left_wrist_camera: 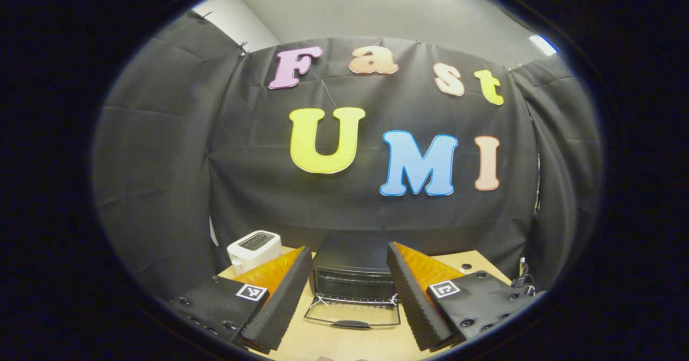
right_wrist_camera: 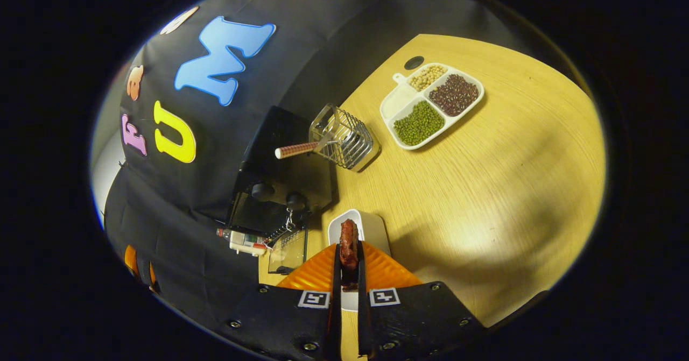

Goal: Open the electric oven with the left hand, put the food in, and close the electric oven.

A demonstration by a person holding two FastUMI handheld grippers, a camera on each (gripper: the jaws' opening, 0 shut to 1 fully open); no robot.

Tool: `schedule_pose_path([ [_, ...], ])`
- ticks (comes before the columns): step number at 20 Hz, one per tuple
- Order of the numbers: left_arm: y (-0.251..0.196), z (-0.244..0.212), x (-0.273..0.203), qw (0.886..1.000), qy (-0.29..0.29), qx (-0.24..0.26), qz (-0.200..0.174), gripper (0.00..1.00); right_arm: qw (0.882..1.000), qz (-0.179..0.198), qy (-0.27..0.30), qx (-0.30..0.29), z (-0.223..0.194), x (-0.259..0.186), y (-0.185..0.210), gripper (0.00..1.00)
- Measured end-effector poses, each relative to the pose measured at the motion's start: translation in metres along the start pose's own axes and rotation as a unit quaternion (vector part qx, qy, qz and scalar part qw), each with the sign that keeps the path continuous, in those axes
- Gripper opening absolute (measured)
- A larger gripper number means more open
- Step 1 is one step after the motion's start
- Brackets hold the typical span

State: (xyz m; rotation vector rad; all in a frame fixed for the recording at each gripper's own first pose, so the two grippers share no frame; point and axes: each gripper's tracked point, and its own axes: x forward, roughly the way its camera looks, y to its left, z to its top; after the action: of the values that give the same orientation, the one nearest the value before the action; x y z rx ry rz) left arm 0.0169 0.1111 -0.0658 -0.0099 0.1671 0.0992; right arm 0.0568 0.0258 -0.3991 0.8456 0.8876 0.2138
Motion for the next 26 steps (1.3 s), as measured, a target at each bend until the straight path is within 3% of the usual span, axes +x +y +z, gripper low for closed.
schedule_pose_path([
  [6,0.015,0.013,0.014,0.998,-0.012,-0.009,-0.053,0.9,0.997,0.048,-0.056,0.029,0.006,-0.044,0.065,0.12],
  [7,0.02,0.014,0.015,0.998,-0.014,-0.01,-0.059,0.98,0.996,0.058,-0.064,0.033,0.005,-0.049,0.077,0.12],
  [9,0.029,0.015,0.021,0.997,-0.02,-0.007,-0.074,0.98,0.993,0.085,-0.073,0.047,0.0,-0.054,0.105,0.12],
  [15,0.082,0.009,0.036,0.997,-0.013,-0.014,-0.075,0.98,0.972,0.181,-0.076,0.125,-0.012,-0.039,0.189,0.12],
  [16,0.091,0.008,0.037,0.997,-0.012,-0.015,-0.073,0.89,0.97,0.19,-0.075,0.134,-0.013,-0.03,0.2,0.12],
  [17,0.101,0.008,0.036,0.997,-0.01,-0.017,-0.07,0.98,0.968,0.196,-0.073,0.14,-0.016,-0.022,0.21,0.12],
  [22,0.139,0.011,0.032,0.999,-0.016,0.008,-0.052,0.94,0.972,0.191,-0.051,0.131,-0.034,0.036,0.236,0.12],
  [23,0.143,0.01,0.032,0.999,-0.015,0.009,-0.052,0.98,0.972,0.184,-0.053,0.133,-0.036,0.05,0.239,0.12],
  [26,0.155,0.003,0.032,0.999,-0.008,0.013,-0.049,0.97,0.973,0.146,-0.071,0.167,-0.035,0.101,0.235,0.13],
])
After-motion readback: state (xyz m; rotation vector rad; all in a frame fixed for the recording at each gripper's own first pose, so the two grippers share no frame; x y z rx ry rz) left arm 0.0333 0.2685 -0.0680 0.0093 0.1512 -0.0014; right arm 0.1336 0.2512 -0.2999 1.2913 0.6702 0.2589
